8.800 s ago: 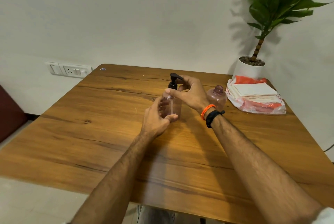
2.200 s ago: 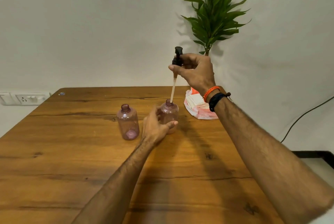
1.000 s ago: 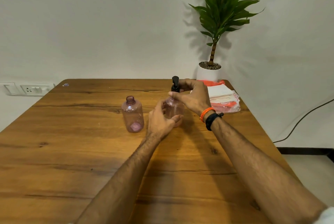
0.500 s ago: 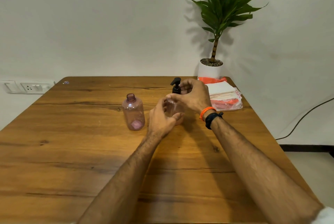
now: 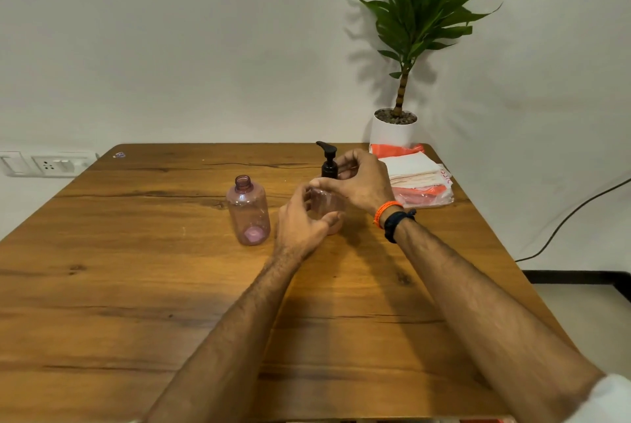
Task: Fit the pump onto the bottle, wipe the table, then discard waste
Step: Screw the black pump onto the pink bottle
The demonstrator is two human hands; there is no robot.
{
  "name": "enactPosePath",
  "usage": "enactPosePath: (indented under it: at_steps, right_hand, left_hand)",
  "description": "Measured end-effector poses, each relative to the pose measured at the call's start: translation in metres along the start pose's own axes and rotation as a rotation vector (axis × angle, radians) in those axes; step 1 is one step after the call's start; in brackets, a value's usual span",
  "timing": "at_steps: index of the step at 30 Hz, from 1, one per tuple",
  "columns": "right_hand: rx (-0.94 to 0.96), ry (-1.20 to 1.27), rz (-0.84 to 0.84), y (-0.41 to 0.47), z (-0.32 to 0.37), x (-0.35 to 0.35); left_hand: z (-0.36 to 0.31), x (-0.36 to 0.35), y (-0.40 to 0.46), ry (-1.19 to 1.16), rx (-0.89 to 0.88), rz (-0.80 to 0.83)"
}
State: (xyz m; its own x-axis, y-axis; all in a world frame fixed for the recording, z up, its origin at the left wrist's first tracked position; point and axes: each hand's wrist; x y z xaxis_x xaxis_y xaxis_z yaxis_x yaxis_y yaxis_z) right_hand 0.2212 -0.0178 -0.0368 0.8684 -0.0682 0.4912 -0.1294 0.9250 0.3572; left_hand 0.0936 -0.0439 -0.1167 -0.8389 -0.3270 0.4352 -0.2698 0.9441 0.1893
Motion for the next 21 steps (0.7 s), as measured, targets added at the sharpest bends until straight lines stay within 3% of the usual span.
enactPosePath:
  at_steps: [6, 13, 16, 21]
  right_hand:
    - [0.031, 0.193, 0.147, 0.001, -0.002, 0.013]
    - [-0.031, 0.062, -0.024, 0.003, 0.003, 0.001]
    - [-0.017, 0.045, 0.038, 0.003, 0.004, 0.001]
    - [0.012, 0.216, 0.137, 0.001, -0.005, 0.016]
  left_hand:
    - [-0.001, 0.003, 0.0, -0.036, 0.01, 0.019]
    - [-0.004, 0.004, -0.003, -0.022, 0.007, 0.014]
    - [-0.004, 0.004, -0.004, -0.02, 0.0, 0.01]
    - [-0.004, 0.005, -0.003, -0.035, -0.003, 0.012]
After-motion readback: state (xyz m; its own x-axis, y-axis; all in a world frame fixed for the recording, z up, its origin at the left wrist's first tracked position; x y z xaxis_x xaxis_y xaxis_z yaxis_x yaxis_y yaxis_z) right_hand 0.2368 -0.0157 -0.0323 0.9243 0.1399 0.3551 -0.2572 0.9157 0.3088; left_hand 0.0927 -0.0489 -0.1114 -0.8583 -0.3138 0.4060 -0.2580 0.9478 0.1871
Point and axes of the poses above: each hand's wrist, its own y-axis towards the middle knuckle, its own x-axis out of the back of the hand, z = x × y, and after that the axes turned 4 degrees about x, right-handed
